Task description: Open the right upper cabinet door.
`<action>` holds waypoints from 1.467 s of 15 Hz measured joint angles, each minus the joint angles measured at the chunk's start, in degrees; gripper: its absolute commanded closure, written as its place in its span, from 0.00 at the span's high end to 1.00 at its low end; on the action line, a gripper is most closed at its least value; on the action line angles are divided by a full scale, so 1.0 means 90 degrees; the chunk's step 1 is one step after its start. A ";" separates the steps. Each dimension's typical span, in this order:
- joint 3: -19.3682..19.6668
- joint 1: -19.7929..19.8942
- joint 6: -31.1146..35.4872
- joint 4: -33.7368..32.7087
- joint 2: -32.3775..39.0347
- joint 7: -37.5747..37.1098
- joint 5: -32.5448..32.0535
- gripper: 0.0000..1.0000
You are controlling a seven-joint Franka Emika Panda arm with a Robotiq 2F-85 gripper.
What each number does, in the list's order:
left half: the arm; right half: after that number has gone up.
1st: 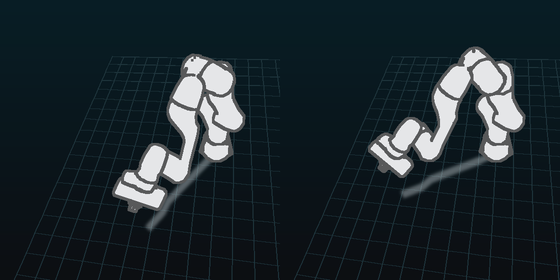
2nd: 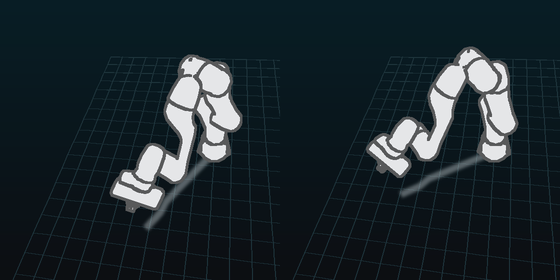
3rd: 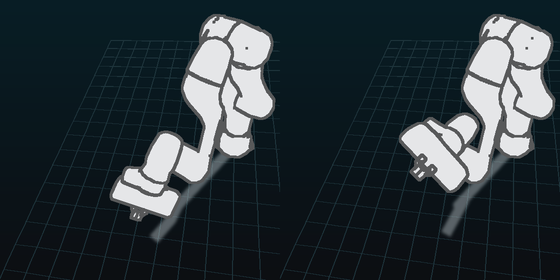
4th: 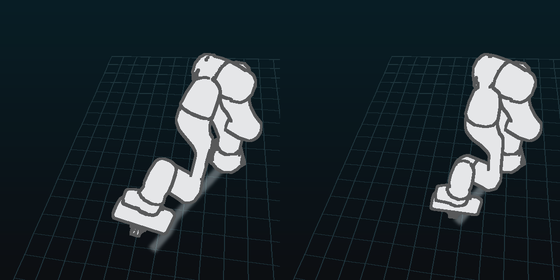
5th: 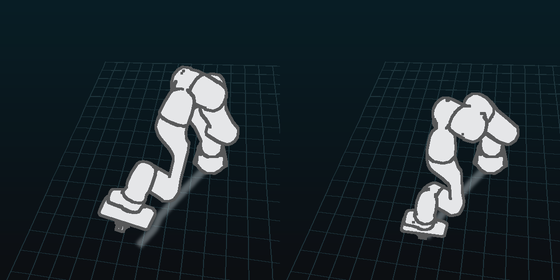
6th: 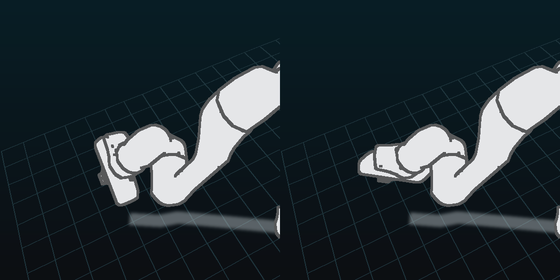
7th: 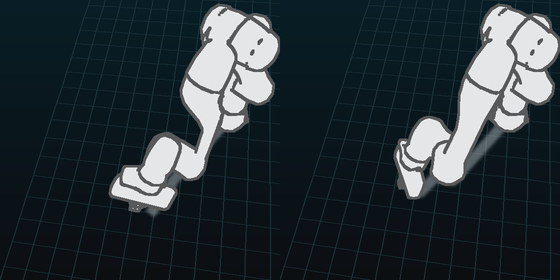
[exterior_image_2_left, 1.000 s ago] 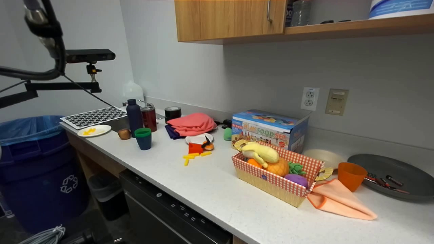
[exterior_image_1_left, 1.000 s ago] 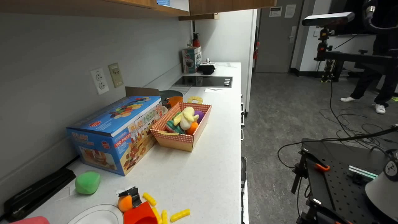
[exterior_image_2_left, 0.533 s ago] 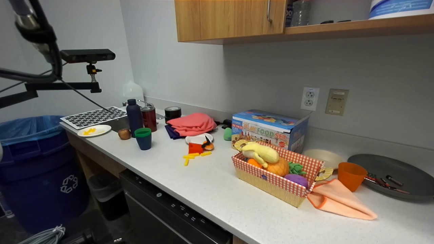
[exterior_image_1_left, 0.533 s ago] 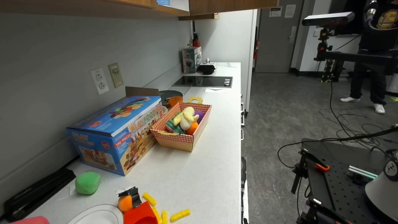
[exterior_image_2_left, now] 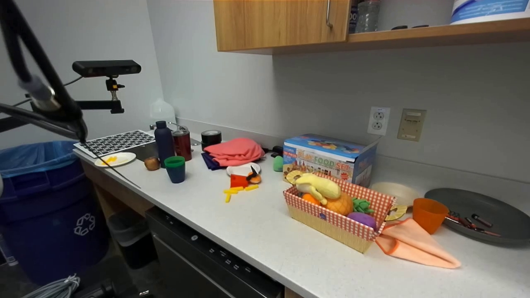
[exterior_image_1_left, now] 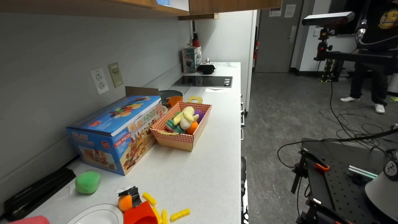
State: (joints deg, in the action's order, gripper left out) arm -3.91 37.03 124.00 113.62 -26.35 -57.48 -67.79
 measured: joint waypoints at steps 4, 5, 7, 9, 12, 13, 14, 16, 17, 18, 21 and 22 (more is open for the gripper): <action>0.0428 -0.0468 -0.0373 -0.0125 0.1326 -0.1769 -0.1086 1.00; 0.0627 -0.0616 -0.0531 -0.0249 0.1648 -0.2107 -0.1298 1.00; 0.1084 -0.0888 -0.0649 -0.0596 0.2261 -0.2593 -0.1536 1.00; 0.1436 -0.1123 -0.0637 -0.0977 0.2826 -0.2880 -0.1552 1.00; 0.1703 -0.1400 -0.0678 -0.1379 0.3329 -0.3035 -0.1520 1.00; 0.1753 -0.1463 -0.0684 -0.1440 0.3381 -0.3035 -0.1479 1.00; 0.1795 -0.1508 -0.0678 -0.1467 0.3395 -0.3029 -0.1420 1.00; 0.1857 -0.1579 -0.0613 -0.1497 0.3395 -0.3012 -0.1318 1.00; 0.1876 -0.1597 -0.0526 -0.1500 0.3388 -0.2972 -0.1232 1.00; 0.1886 -0.1607 -0.0394 -0.1500 0.3366 -0.2868 -0.1109 1.00; 0.1900 -0.1638 0.0177 -0.1471 0.3172 -0.2199 -0.0515 1.00; 0.1905 -0.1652 0.0398 -0.1437 0.3060 -0.1877 -0.0261 1.00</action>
State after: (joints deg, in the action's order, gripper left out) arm 13.23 22.16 127.58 100.69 1.19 -74.37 -70.14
